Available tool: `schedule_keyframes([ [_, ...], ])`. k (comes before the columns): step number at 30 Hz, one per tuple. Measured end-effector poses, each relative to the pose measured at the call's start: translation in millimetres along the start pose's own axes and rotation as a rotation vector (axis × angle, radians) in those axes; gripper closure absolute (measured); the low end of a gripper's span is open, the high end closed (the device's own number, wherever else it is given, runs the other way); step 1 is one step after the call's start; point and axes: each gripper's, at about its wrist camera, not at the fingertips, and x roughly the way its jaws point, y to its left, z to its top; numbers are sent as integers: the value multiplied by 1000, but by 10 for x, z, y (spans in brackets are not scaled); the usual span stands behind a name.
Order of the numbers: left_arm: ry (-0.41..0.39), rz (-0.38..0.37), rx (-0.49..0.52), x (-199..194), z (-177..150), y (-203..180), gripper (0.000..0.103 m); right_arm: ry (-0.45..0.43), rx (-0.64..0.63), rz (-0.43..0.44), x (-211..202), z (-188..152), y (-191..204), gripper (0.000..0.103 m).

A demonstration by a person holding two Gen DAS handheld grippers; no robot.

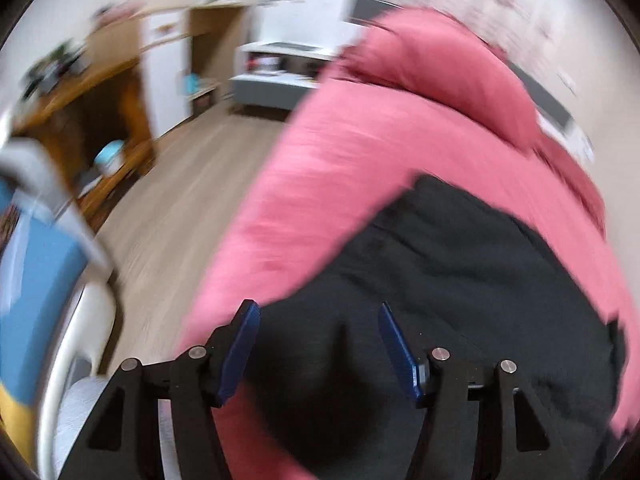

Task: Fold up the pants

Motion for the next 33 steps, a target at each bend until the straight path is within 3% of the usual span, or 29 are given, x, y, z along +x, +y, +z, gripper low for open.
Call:
schedule_keyframes([
  [4, 50, -65, 179, 361, -39, -743, 40, 11, -84, 34, 224, 144, 488, 50],
  [7, 25, -113, 286, 538, -42, -1251, 40, 20, -168, 14, 339, 223, 711, 45],
  [13, -83, -2, 546, 964, 124, -1986, 35, -15, -275, -56, 533, 565, 957, 40],
  [16, -87, 56, 637, 1204, 228, -2123, 27, -30, -291, -106, 677, 766, 1030, 38],
  [22, -131, 47, 707, 1306, 622, -2255, 27, -14, -332, -177, 1161, 1218, 1270, 38],
  [25, -188, 70, 787, 1445, 781, -2380, 8, -1, -338, -218, 1470, 1428, 1375, 38],
  [28, -205, 90, 876, 1573, 810, -2487, 1, 41, -361, -298, 1700, 1510, 1389, 40],
  [29, -209, 91, 903, 1612, 811, -2514, 0, 51, -358, -314, 1740, 1539, 1356, 50],
  [30, -227, 94, 921, 1645, 815, -2534, 0, 55, -348, -299, 1733, 1585, 1284, 71],
  [32, -256, 93, 924, 1674, 821, -2561, 3, 50, -318, -250, 1653, 1672, 1140, 92],
  [33, -257, 87, 920, 1707, 844, -2579, 27, 30, -301, -236, 1558, 1713, 1052, 92],
])
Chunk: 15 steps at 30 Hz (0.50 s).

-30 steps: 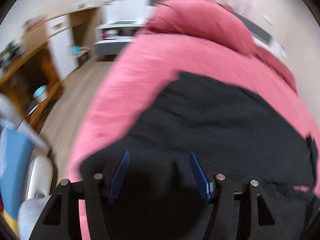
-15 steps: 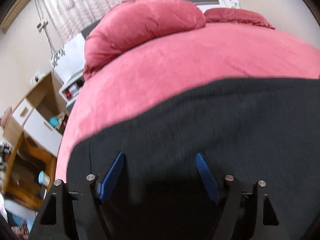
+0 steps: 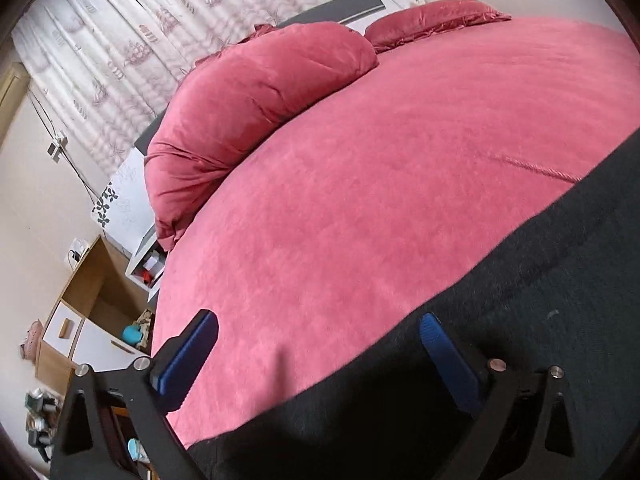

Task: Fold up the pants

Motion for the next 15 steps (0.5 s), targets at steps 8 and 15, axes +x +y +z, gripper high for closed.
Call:
schedule_keyframes([
  [8, 153, 44, -123, 382, -55, 139, 102, -199, 352, -121, -681, -346, -1734, 94],
  [15, 155, 79, -127, 356, -75, 86, 101, -13, 755, -137, -119, -1320, -2867, 94],
])
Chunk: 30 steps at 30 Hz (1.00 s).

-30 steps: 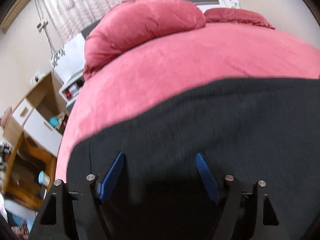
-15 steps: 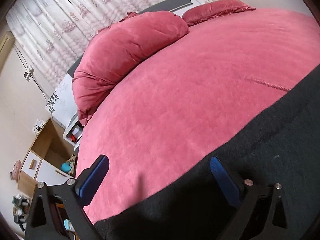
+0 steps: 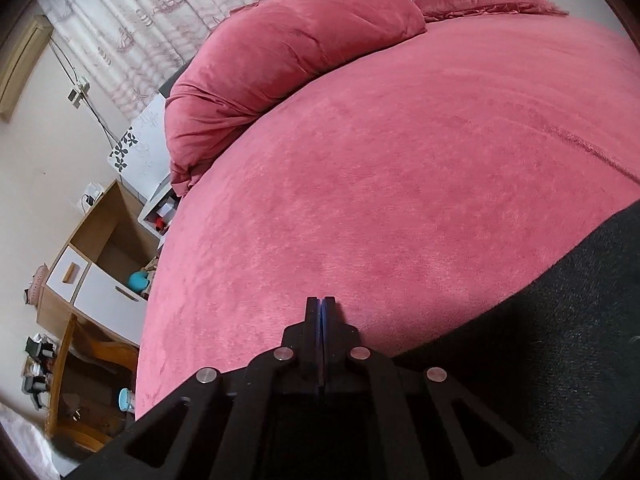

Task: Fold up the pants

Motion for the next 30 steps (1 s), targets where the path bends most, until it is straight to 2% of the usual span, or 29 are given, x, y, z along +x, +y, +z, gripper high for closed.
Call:
schedule_keyframes([
  [2, 7, -9, -7, 30, 4, 16, 99, 73, 48, -9, 259, -161, -119, 93],
  [4, 10, 1, -21, 33, 2, 56, 92, 26, 65, -2, 261, -219, -120, 94],
  [5, 12, 10, -33, 60, 2, 91, 82, 21, 48, -16, 255, -223, -89, 92],
  [6, 15, 26, -52, 56, 0, 134, 65, 22, 22, -33, 233, -236, -52, 89],
  [7, 21, 48, -85, 48, -9, 201, 54, 23, -9, -54, 218, -237, -18, 87],
  [8, 34, 70, -131, 42, -22, 300, 27, 27, -38, -76, 185, -235, 33, 85],
  [9, 58, 82, -193, 41, -46, 438, 5, 32, -52, -88, 133, -252, -2, 80],
  [10, 75, 69, -241, 38, -76, 546, 0, 39, -56, -98, 93, -249, -18, 75],
  [12, 94, 2, -329, 1, -184, 755, 0, 35, -52, -139, 31, -243, -48, 62],
  [14, 105, -21, -326, -52, -279, 829, 0, 28, -45, -134, -40, -250, -166, 62],
  [17, 69, -12, -273, -216, -436, 847, 0, 22, -87, -143, -184, -350, -124, 62],
  [22, 5, -46, -247, -541, -674, 813, 0, -34, -172, -132, -526, -638, 179, 61],
  [24, 11, -81, -246, -633, -758, 767, 0, -64, -225, -84, -661, -799, 409, 55],
  [27, 18, -123, -223, -734, -867, 679, 0, -92, -365, 83, -916, -1167, 927, 53],
  [30, 4, -137, -213, -796, -894, 691, 0, -68, -516, 234, -1091, -1572, 1446, 53],
])
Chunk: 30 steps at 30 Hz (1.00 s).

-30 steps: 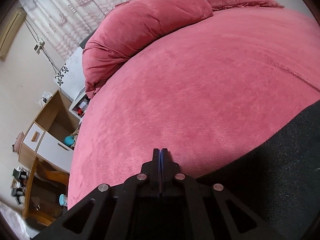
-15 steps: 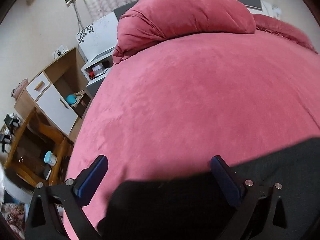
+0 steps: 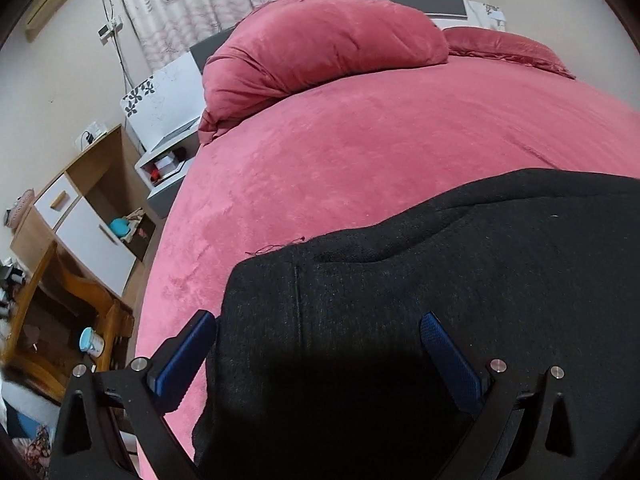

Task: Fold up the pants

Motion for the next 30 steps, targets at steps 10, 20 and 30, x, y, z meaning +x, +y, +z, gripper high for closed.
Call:
schedule_keyframes([
  [10, -44, -84, 22, 148, 560, 108, 0, -42, -247, 119, 104, -598, 1433, 52],
  [20, 79, -172, -24, 665, 456, 161, 0, 74, -599, 494, 346, 337, 2734, 29],
  [30, 79, -284, -345, 727, 66, 495, 0, 122, -813, 488, 839, 290, 3606, 29],
])
